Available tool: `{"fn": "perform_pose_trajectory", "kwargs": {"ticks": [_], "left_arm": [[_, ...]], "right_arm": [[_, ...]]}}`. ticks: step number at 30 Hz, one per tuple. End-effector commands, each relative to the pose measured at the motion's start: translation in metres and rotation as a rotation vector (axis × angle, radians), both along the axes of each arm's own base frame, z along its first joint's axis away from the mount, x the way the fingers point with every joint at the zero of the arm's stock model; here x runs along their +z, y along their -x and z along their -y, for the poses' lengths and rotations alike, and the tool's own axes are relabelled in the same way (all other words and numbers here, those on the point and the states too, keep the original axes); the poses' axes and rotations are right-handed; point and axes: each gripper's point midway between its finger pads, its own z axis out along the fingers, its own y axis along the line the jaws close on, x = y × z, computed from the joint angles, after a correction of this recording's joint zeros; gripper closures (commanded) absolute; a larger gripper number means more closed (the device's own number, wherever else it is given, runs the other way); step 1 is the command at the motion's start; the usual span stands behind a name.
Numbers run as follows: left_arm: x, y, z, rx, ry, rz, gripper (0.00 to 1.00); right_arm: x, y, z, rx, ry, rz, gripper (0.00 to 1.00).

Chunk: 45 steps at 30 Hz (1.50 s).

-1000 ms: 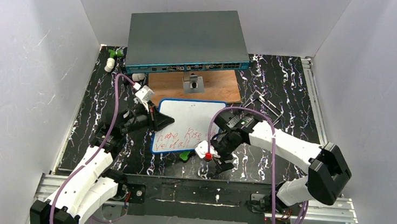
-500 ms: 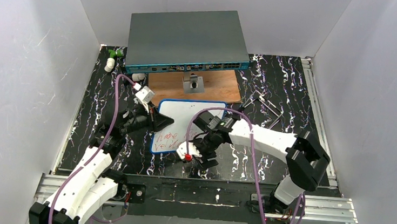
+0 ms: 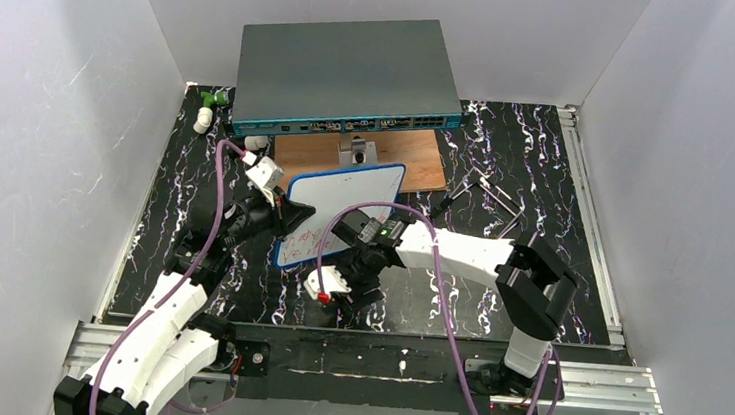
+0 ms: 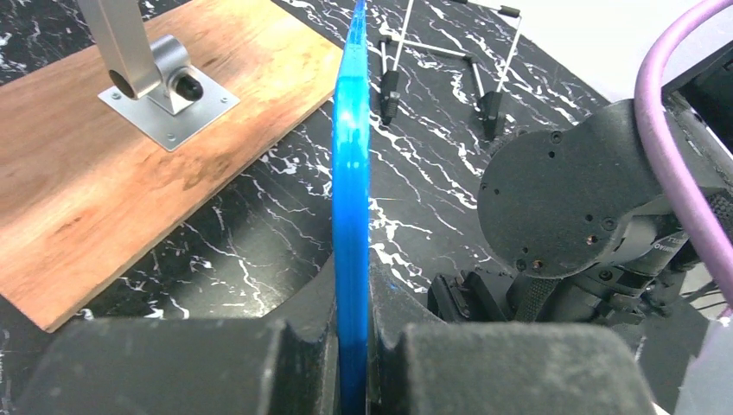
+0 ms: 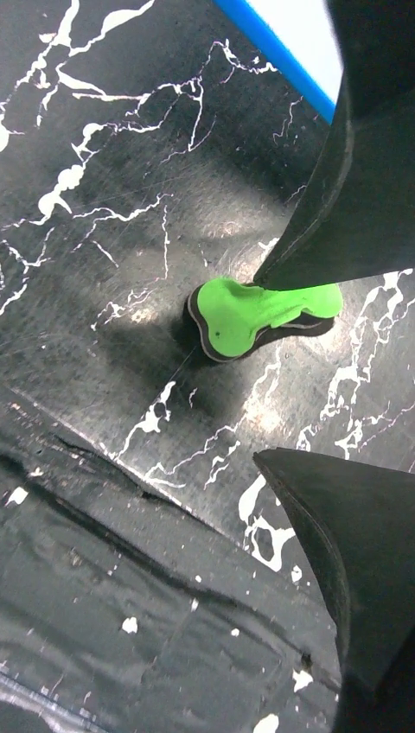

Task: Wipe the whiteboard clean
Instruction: Pick up the whiteboard eraser from the center of the board.

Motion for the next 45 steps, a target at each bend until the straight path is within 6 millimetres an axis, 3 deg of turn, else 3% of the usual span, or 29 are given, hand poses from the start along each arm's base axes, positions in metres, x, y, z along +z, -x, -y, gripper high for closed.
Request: {"fn": "perform_pose_trajectory", "kwargs": {"ticks": [1,10,20,29,33,45], "left_arm": [[-0.039,-0.006,-0.027,0.081,-0.184,-0.038,1.00],[-0.041,-0.004,-0.030,0.087,-0.202,-0.036,1.00],[-0.041,-0.003,-0.029,0.083,-0.198,-0.041,1.00],[-0.042,-0.003,-0.029,0.081,-0.198,-0.043,1.00],[-0.042,-0.003,-0.029,0.079,-0.198,-0.045,1.00],[-0.042,-0.003,-0.029,0.079,-0.201,-0.045,1.00]], "right_arm": [[-0.001,-0.018,-0.014,0.019,-0.023,0.081,0.27],[-0.019,-0.029,-0.019,-0.004,0.002,0.112,0.31],[0.005,-0.012,-0.016,0.024,-0.009,0.034,0.33],[-0.007,-0.043,-0.013,-0.032,0.017,0.073,0.33],[-0.011,-0.046,-0.015,-0.027,0.020,0.068,0.34],[-0.031,-0.039,-0.012,0.000,0.080,0.005,0.53]]}}
